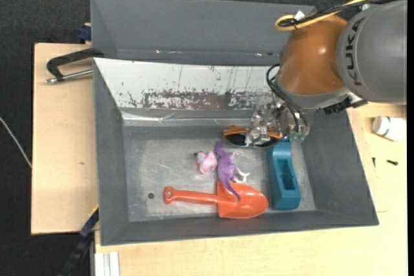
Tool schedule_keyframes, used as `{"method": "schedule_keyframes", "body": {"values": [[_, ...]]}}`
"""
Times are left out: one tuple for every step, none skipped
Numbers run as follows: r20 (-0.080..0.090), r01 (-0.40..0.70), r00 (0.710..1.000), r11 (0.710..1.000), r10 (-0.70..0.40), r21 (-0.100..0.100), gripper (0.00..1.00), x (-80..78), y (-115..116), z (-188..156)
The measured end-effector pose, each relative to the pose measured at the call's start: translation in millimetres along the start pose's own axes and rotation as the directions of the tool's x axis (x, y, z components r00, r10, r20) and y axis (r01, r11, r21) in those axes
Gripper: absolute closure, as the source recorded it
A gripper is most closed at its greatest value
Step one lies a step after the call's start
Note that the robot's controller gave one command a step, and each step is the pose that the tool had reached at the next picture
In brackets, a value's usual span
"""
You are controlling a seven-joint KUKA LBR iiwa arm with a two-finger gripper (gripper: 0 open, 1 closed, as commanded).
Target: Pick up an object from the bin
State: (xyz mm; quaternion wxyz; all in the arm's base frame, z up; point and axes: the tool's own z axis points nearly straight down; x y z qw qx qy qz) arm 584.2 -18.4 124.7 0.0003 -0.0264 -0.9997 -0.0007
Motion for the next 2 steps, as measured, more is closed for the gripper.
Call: {"method": "schedule_keyframes", "body": {"values": [[0.002,-0.006,1.000,1.000,0.006,0.000,1.00,8.4,-0.6,-68.2],[0.008,-0.014,1.000,1.000,0.014,0.000,1.00,-0.5,24.7,-104.1]]}}
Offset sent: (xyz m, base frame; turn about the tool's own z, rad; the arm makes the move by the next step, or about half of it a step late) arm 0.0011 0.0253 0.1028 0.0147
